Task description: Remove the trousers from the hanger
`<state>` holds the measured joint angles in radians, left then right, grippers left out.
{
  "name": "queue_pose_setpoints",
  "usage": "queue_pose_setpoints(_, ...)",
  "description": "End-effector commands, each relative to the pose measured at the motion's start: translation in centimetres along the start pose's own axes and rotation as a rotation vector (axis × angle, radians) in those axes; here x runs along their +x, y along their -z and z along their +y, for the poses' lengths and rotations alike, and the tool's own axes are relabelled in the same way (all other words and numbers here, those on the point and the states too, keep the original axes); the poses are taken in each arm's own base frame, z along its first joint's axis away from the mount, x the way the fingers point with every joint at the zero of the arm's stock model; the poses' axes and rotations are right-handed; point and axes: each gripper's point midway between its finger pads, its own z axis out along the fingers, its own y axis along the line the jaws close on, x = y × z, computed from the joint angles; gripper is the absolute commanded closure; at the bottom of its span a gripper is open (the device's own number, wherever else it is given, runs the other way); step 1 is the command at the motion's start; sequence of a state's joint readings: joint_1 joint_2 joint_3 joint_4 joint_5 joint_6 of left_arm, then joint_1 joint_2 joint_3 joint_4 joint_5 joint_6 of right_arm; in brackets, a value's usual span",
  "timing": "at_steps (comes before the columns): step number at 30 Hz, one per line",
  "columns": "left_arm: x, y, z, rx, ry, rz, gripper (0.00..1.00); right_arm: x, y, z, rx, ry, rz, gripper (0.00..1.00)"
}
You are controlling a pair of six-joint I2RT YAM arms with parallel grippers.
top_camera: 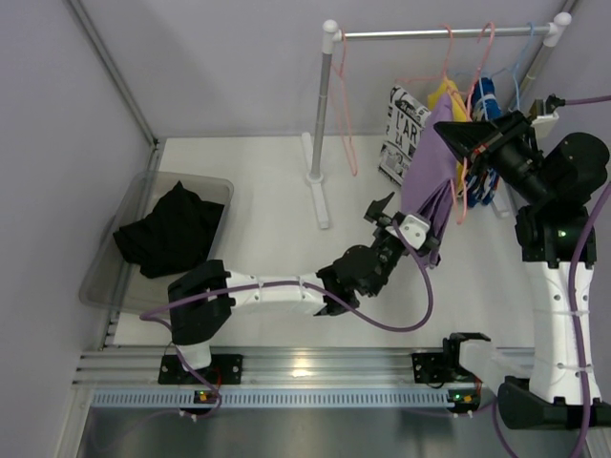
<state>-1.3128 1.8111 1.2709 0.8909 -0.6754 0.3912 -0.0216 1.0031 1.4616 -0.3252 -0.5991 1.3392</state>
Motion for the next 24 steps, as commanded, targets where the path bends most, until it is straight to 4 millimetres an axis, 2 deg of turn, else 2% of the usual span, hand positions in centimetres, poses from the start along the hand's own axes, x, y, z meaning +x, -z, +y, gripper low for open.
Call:
queue_pose_setpoints(1,-2.0,-1.0,0.9,-0.046,0.032,-0.058,0.02,1.1,1.7,5.0,-0.168,0.12,-0.002,1.0)
queue_pose_setpoints(4,-2.5,-1.5,1.2,-0.054,0.02,-0.068,0.07,1.8,2.0,5.1,-0.173,0.126,0.014,1.0)
queue_pose_setpoints(10,-5.3,-1.8,1.8,-0.056,-0.033,-0.185,0.19,2.4,1.6,3.9,-0.157,0.115,0.038,1.0)
queue_pose_setpoints(19,-7.9,-2.1,3.4,-0.101,-0.072,-0.275,0.24,2.8,1.4,3.5,-0.156,0.118,0.058,1.0)
queue_pose_setpoints(24,-9.2,-1.9,3.6,-0.096,-0.098,-0.327,0.3,2.9,1.2,3.5,-0.16,0.116,0.063,1.0)
